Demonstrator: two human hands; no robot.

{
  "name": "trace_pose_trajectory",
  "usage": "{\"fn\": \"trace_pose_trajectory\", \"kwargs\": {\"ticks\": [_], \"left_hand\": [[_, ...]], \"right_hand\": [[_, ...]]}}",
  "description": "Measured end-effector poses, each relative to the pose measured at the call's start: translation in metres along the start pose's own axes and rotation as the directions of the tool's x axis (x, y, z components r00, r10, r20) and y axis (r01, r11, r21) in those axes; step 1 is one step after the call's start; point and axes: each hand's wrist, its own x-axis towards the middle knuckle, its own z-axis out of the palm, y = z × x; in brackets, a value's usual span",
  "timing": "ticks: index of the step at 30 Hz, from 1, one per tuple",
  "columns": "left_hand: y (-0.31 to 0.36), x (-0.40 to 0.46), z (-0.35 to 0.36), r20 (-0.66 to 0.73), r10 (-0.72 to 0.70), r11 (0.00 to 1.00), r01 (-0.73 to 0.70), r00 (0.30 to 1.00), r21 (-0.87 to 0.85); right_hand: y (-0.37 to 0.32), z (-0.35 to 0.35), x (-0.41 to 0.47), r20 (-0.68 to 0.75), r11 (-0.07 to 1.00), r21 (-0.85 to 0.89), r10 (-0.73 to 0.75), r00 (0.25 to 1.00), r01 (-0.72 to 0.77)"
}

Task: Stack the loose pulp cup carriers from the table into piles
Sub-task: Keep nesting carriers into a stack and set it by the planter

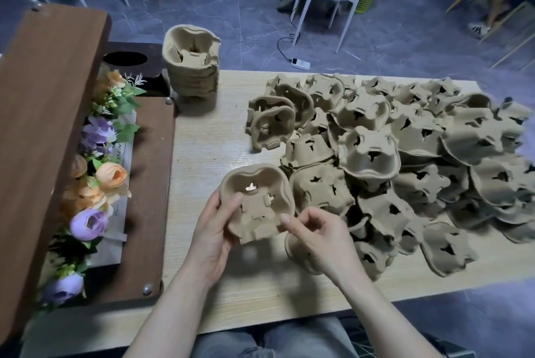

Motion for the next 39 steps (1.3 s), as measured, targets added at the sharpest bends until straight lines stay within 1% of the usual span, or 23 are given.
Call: {"fn": "trace_pose_trajectory", "kwargs": {"ticks": [2,4,6,8,10,11,13,15,17,19,22,25,27,30,31,36,38,39], "left_hand": [[0.0,0.001,0.002,-0.022,-0.012,0.999,0.011,1.0,-0.044],[-0.001,0.002,0.005,-0.029,-0.035,0.997,0.033,0.999,-0.066],[-0.003,0.003,0.007,-0.039,-0.055,0.997,0.053,0.998,-0.054],[-0.006,0.006,0.009,-0.042,-0.069,0.997,0.067,0.997,-0.037],[-0.008,0.007,0.012,-0.044,-0.081,0.996,0.08,0.996,-0.029],[-0.009,0.007,0.014,-0.042,-0.088,0.996,0.087,0.995,-0.023],[-0.01,0.008,0.016,-0.039,-0.097,0.995,0.096,0.995,-0.019],[-0.01,0.009,0.018,-0.039,-0.108,0.994,0.107,0.993,-0.032],[-0.01,0.01,0.018,-0.043,-0.116,0.993,0.114,0.992,-0.037],[-0.011,0.01,0.017,-0.047,-0.121,0.992,0.12,0.991,-0.023],[-0.013,0.01,0.016,-0.057,-0.131,0.991,0.13,0.99,-0.024],[-0.013,0.01,0.015,-0.062,-0.128,0.991,0.127,0.99,-0.035],[-0.012,0.01,0.014,-0.061,-0.123,0.992,0.121,0.99,-0.036],[-0.012,0.01,0.011,-0.06,-0.12,0.992,0.118,0.991,-0.044],[-0.012,0.01,0.01,-0.061,-0.122,0.992,0.119,0.991,-0.047],[-0.009,0.007,0.006,-0.06,-0.129,0.991,0.126,0.99,-0.051],[-0.006,0.006,0.002,-0.061,-0.124,0.991,0.12,0.99,-0.062],[-0.004,0.006,0.0,-0.065,-0.118,0.991,0.113,0.991,-0.069]], "right_hand": [[-0.004,-0.012,-0.002,-0.15,0.992,-0.116,-0.075,0.986,0.058],[-0.007,-0.028,-0.001,-0.31,0.973,-0.208,-0.164,0.936,0.102],[-0.005,-0.044,0.005,-0.413,0.959,-0.277,-0.176,0.893,0.062],[0.004,-0.058,0.013,-0.42,0.95,-0.309,-0.099,0.902,-0.04],[0.011,-0.064,0.02,-0.33,0.931,-0.34,0.017,0.944,-0.136],[0.014,-0.064,0.022,-0.278,0.923,-0.35,0.06,0.959,-0.16],[0.017,-0.064,0.024,-0.236,0.917,-0.362,0.085,0.968,-0.168],[0.018,-0.064,0.026,-0.262,0.916,-0.364,0.072,0.962,-0.168],[0.018,-0.065,0.027,-0.277,0.936,-0.305,0.087,0.957,-0.174],[0.018,-0.065,0.029,-0.26,0.967,-0.178,0.132,0.957,-0.182],[0.013,-0.063,0.027,-0.209,0.979,-0.001,0.201,0.957,-0.206],[0.008,-0.061,0.025,-0.145,0.97,0.146,0.217,0.965,-0.196],[0.008,-0.059,0.023,-0.127,0.969,0.178,0.195,0.972,-0.172],[0.011,-0.059,0.021,-0.171,0.985,0.124,0.138,0.976,-0.117],[0.013,-0.058,0.021,-0.182,0.985,0.134,0.128,0.975,-0.104],[0.016,-0.054,0.017,-0.182,0.961,0.258,0.147,0.972,-0.097],[0.012,-0.053,0.013,-0.205,0.955,0.294,0.102,0.974,-0.038],[0.009,-0.052,0.01,-0.232,0.959,0.282,0.048,0.971,0.02]]}}
